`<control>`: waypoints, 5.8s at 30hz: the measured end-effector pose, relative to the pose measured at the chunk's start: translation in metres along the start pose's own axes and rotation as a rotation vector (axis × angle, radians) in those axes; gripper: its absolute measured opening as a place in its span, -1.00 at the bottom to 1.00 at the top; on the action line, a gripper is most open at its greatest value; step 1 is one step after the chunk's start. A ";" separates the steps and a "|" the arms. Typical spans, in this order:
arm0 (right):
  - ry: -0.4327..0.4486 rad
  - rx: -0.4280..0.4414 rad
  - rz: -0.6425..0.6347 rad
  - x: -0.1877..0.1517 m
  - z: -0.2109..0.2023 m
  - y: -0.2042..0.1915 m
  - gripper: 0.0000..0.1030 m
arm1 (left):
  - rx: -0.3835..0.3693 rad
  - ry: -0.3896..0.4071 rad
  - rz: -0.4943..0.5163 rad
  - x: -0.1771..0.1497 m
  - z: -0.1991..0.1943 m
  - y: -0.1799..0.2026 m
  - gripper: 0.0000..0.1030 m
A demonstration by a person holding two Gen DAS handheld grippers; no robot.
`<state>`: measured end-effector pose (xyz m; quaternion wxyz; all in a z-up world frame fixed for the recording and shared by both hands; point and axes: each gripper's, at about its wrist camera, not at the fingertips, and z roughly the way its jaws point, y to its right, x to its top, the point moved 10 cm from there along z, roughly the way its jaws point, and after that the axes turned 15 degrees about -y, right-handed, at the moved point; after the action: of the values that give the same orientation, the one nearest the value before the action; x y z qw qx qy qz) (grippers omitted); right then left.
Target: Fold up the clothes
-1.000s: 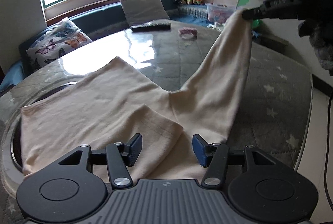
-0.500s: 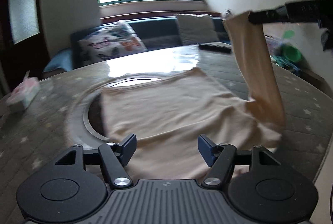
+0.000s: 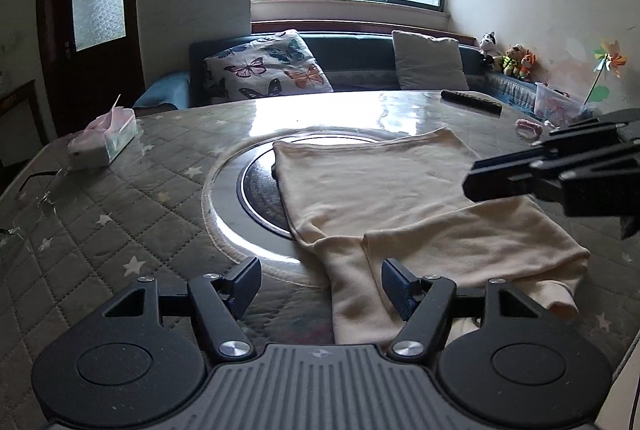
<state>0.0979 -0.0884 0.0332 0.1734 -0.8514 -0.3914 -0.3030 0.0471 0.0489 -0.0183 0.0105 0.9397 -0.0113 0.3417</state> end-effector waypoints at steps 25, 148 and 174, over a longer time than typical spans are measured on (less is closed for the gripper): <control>-0.119 -0.141 0.225 -0.096 -0.020 0.116 -0.61 | -0.062 -0.069 0.069 0.011 0.032 0.043 -0.35; -0.051 -0.039 0.029 -0.073 -0.020 0.065 -0.89 | 0.030 0.008 0.531 -0.039 0.012 0.059 -0.81; 0.012 -0.064 0.099 -0.028 -0.050 0.102 -0.91 | -0.042 0.052 0.354 0.068 0.011 0.048 -0.82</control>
<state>0.1431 -0.1952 0.0468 0.1631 -0.8731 -0.3377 -0.3115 0.1048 -0.0002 0.0172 -0.0299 0.9135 -0.1832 0.3620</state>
